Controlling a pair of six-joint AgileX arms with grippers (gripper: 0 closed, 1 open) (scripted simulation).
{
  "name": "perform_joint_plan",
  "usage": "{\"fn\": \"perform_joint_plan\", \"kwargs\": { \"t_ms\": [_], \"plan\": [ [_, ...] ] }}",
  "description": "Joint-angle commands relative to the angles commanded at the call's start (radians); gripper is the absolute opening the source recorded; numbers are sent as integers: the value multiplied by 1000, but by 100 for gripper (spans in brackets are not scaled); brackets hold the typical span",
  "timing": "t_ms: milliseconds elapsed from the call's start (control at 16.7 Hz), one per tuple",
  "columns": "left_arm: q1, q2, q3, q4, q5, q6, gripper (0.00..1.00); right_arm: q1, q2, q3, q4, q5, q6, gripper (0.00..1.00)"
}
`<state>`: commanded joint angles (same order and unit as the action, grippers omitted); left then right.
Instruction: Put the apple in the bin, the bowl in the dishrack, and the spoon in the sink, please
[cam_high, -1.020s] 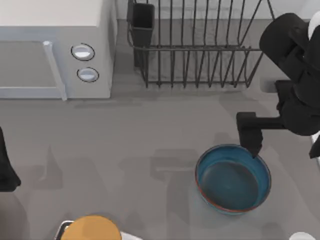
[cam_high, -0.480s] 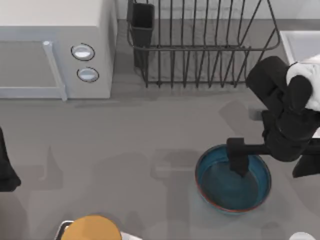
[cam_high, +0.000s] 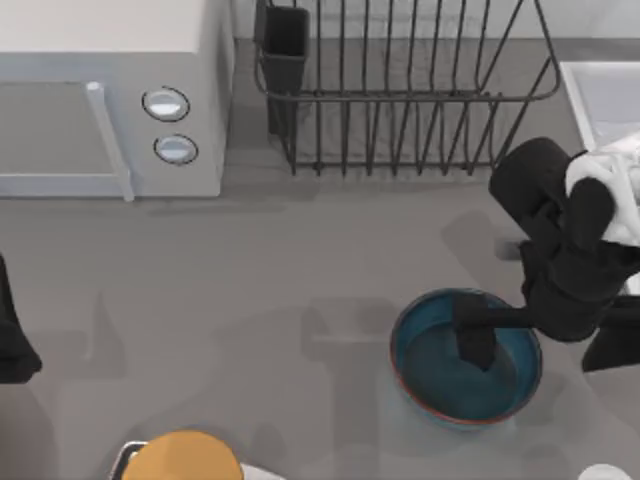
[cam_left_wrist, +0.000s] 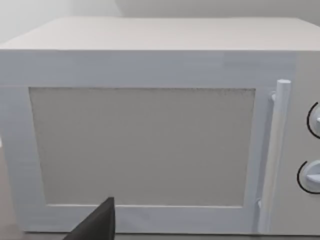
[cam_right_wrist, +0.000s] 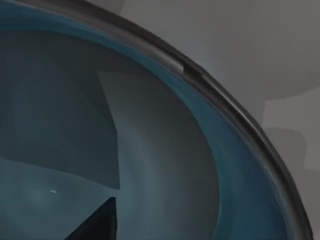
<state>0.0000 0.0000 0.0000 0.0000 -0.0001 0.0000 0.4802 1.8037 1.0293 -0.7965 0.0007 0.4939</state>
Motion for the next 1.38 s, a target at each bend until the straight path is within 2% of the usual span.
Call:
{"fn": "perform_joint_plan", "kwargs": {
  "t_ms": [720, 1380],
  "plan": [
    [0, 0, 0, 0, 0, 0, 100, 0, 0, 0, 0, 0, 0, 2],
    [0, 0, 0, 0, 0, 0, 100, 1, -5, 16, -17, 1, 0, 0]
  ]
}}
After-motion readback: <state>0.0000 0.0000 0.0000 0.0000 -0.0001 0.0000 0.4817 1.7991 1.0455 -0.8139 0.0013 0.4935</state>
